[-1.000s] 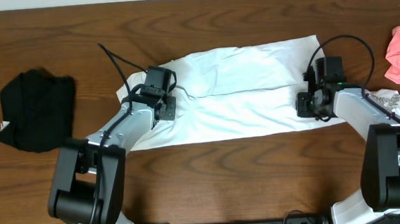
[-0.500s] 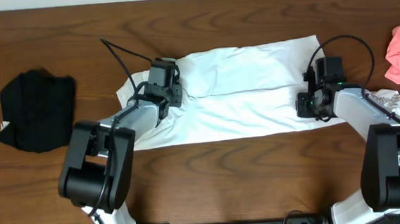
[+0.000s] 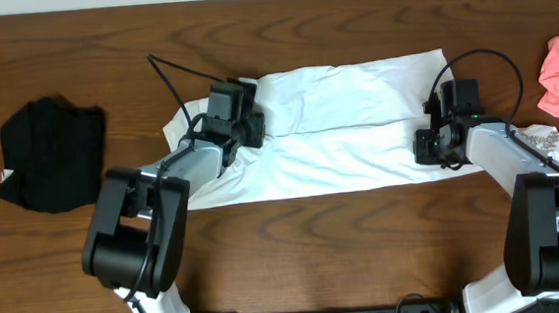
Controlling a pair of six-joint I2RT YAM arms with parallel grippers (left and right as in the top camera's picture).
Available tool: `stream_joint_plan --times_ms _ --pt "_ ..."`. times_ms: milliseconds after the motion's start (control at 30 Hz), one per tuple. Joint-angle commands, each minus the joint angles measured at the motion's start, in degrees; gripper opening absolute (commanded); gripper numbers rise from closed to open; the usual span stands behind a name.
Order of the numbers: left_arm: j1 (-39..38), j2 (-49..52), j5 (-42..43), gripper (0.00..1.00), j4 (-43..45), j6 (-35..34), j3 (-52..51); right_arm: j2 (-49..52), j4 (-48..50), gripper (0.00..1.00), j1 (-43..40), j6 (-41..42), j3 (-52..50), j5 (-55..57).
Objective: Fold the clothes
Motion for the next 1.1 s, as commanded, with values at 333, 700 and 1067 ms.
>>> stream_joint_plan --times_ms 333,700,1067 --pt "0.3 -21.5 -9.2 0.41 -29.1 -0.6 0.1 0.7 -0.3 0.17 0.5 -0.7 -0.6 0.2" --pt "2.1 -8.2 -9.9 0.41 -24.9 -2.6 -1.0 0.7 -0.9 0.17 0.5 -0.7 -0.6 0.2" --pt "4.4 -4.9 -10.7 0.50 -2.2 3.5 -1.0 0.7 -1.0 0.17 0.5 -0.7 -0.6 0.2"
